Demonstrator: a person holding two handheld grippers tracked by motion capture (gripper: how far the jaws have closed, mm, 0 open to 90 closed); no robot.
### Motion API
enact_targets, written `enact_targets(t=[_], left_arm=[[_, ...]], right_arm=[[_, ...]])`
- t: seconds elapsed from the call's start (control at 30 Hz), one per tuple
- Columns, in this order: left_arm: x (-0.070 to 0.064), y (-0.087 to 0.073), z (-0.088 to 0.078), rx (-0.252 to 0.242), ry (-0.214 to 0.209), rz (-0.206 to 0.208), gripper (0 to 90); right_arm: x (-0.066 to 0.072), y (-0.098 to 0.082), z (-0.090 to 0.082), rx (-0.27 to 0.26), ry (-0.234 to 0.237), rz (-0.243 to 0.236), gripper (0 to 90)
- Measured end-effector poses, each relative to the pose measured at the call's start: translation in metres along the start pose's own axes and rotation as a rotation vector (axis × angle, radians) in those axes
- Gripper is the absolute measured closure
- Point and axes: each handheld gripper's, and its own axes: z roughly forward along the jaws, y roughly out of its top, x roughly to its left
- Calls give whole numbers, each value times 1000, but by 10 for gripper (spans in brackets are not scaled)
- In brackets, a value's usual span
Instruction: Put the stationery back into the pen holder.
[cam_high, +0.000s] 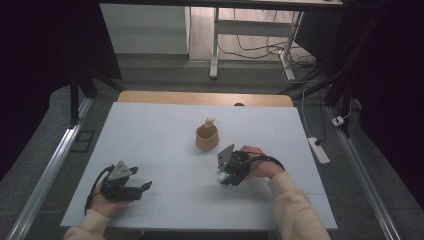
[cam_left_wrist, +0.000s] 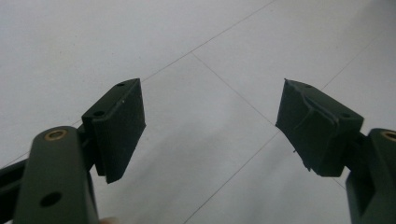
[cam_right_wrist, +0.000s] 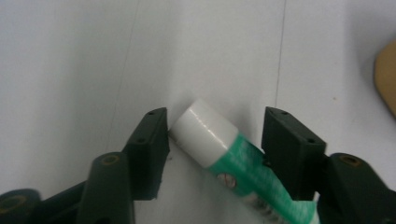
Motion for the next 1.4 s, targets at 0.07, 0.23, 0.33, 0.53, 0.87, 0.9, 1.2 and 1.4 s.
enact_targets(t=[0.07,0.23,0.33,0.53,0.87,0.9,1.2,1.4], left_arm=[[0,0,0,1,0,2,231],[0,0,0,-1,0,2,231],[0,0,0,-1,0,4,231],[0,0,0,-2,0,4,231],[-1,0,-1,-3,2,6,231],[-1,0,-1,-3,2,6,231],[0,0,-2,-6,4,7,231],[0,0,-2,-8,5,4,231]], right_arm=[[-1,-2,2,0,17,1,459],[-1,-3,1,-12,22,0,468],[-1,-5,1,-33,25,21,428],[-1,-6,-5,-21,24,12,421],[-3,-11,-1,-14,74,13,533],[-4,-12,-1,-19,79,16,544],[-5,-11,-4,-1,50,41,655],[-10,-9,-19,-98,-21,118,657]])
